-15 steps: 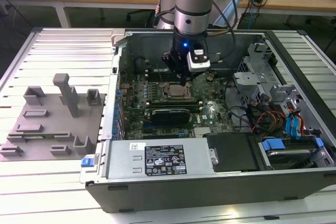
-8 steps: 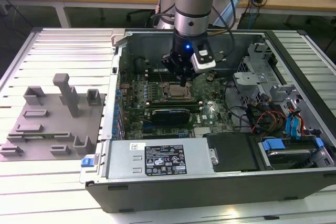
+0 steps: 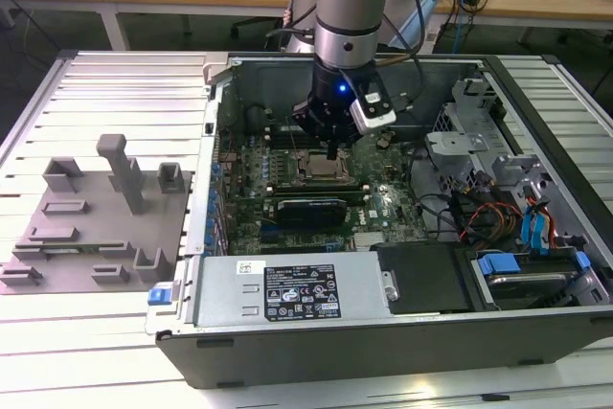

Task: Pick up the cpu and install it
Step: 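Close the cpu cover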

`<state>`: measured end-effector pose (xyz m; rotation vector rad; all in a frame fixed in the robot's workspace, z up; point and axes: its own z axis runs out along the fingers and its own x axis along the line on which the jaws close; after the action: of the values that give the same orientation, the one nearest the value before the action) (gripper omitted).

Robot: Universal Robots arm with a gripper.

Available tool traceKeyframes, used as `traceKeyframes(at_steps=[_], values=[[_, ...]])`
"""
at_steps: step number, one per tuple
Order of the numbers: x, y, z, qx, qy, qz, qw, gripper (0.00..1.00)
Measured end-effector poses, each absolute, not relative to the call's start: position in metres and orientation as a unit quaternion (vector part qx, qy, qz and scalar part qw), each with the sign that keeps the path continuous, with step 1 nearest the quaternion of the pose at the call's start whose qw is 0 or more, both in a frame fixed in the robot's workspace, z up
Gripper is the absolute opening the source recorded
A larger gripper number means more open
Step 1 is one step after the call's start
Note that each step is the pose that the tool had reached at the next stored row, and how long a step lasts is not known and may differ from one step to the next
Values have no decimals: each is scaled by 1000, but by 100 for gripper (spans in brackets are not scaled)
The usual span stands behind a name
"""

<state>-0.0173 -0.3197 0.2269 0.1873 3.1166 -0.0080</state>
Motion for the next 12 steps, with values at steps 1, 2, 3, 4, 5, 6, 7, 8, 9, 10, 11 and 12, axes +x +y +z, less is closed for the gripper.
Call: traceKeyframes(at_steps=[1,2,3,4,5,6,7,8,9,10,11,12], values=[[-19,-320,227,60,998,-3,10,11],[-24,-320,226,60,998,-3,10,11],[-28,-320,225,60,998,-3,10,11],[-30,-320,224,60,998,-3,10,11],[-32,-320,224,60,998,-3,10,11],[-34,-320,223,60,998,-3,10,11],[-36,-320,222,60,998,-3,10,11],[-39,-320,221,60,998,-3,10,11],[-40,-320,220,60,998,-3,10,11],[-42,-320,219,60,998,-3,10,11],[-44,-320,219,60,998,-3,10,11],[-45,-320,218,60,998,-3,10,11]])
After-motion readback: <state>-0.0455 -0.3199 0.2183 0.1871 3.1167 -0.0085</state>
